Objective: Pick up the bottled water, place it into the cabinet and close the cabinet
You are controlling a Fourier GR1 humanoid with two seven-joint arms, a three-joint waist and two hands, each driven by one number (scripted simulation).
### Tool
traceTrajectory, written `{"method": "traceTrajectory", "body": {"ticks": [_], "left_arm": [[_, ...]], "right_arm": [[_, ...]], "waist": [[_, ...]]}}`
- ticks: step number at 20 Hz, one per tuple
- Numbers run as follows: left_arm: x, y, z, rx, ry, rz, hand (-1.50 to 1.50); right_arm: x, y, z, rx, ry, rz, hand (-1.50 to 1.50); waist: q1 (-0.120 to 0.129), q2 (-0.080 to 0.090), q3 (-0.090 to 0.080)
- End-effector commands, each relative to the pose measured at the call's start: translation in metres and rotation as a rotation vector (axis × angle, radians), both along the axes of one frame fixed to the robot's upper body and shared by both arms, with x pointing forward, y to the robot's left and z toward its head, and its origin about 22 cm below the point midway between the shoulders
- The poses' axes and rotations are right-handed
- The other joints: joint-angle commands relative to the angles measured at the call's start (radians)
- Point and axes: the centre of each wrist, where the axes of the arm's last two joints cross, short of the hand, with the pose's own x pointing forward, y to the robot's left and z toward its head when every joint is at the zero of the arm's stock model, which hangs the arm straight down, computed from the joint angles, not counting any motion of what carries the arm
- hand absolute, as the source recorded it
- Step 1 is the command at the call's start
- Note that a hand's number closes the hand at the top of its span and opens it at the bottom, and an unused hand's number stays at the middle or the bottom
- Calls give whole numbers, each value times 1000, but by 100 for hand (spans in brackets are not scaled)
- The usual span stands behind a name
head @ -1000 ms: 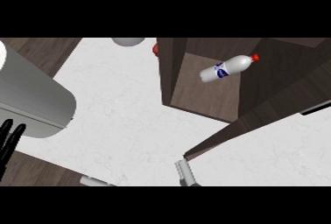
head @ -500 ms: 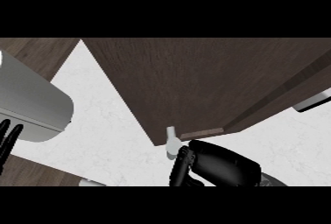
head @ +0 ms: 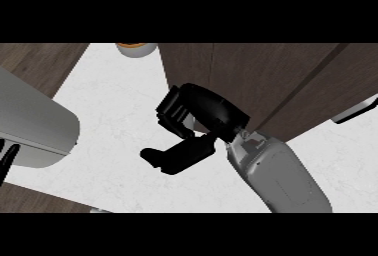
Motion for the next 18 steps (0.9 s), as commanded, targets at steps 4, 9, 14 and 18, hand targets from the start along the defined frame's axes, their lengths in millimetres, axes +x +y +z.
{"method": "traceTrajectory", "body": {"ticks": [4, 9, 14, 18], "left_arm": [[-3, 7, -1, -6, -7, 24, -150], [-7, 5, -3, -22, -11, 6, -150], [-12, 10, -4, -25, 6, 20, -150], [-12, 13, -9, -28, 4, 48, -150]], "right_arm": [[52, 21, 24, 74, -38, -256, 150], [70, 30, 32, 131, -19, -350, 150], [77, 24, 30, 251, 63, -438, -150], [79, 31, 30, 258, 80, -427, -150]], "waist": [[-11, 3, 4], [-18, 1, 4], [-34, -1, 6], [-52, 2, 5]]}}
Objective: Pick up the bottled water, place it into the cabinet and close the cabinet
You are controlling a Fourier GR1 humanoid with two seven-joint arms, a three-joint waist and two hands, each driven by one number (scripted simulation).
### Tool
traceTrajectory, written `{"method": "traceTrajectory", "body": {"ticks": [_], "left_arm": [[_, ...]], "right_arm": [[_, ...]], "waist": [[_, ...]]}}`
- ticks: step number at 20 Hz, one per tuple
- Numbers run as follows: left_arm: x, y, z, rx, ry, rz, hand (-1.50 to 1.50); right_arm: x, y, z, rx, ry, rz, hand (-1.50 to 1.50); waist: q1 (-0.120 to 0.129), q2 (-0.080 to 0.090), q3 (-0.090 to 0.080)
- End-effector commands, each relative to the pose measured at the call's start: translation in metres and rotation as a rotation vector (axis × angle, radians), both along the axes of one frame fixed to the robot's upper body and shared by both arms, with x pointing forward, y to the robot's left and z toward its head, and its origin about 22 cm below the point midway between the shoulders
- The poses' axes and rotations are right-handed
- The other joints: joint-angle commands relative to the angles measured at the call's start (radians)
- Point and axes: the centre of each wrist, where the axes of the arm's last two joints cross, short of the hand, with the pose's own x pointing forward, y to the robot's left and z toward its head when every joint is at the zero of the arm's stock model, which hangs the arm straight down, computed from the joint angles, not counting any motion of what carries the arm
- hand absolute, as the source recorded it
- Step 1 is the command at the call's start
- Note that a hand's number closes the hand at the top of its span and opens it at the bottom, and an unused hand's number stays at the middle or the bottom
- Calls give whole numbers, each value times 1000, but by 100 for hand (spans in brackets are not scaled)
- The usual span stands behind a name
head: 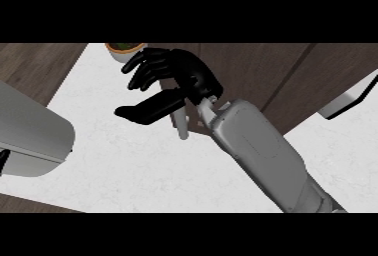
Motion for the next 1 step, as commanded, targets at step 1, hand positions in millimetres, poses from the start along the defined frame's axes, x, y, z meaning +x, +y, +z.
{"method": "traceTrajectory", "body": {"ticks": [1], "left_arm": [[-5, 1, 0, 1, 0, 1, -150]], "right_arm": [[33, -5, 22, 101, -7, -194, -150]], "waist": [[7, 24, 0]]}}
